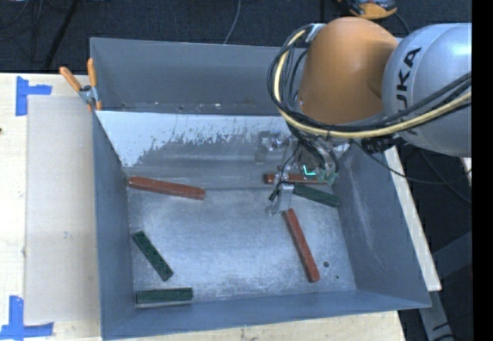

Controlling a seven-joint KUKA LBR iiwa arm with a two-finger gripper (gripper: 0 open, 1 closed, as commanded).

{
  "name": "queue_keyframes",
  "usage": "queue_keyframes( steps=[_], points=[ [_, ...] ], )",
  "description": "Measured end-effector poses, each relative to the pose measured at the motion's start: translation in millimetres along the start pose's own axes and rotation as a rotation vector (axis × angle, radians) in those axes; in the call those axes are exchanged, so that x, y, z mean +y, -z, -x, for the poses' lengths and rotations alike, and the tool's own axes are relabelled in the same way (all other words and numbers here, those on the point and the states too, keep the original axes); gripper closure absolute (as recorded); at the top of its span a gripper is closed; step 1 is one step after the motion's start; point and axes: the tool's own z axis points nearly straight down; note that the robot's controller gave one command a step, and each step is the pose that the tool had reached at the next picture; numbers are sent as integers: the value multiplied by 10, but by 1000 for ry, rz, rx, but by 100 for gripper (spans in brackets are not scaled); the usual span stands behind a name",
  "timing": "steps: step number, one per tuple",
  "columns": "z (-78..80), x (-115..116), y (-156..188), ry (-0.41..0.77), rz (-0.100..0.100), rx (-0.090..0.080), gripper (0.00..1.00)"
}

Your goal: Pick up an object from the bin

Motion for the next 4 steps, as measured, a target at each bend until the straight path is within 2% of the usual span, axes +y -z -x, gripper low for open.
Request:
queue_keyframes(
  steps=[1, 2, 3, 4],
  points=[
    [-499, -359, -655, 274, -1, 0, 0],
    [-1142, -1141, -1244, 448, -2, -8, 0],
    [-563, -739, -1579, 1002, -2, -7, 0],
    [-368, -1488, -1576, 1137, -6, -8, 0]
  ],
)
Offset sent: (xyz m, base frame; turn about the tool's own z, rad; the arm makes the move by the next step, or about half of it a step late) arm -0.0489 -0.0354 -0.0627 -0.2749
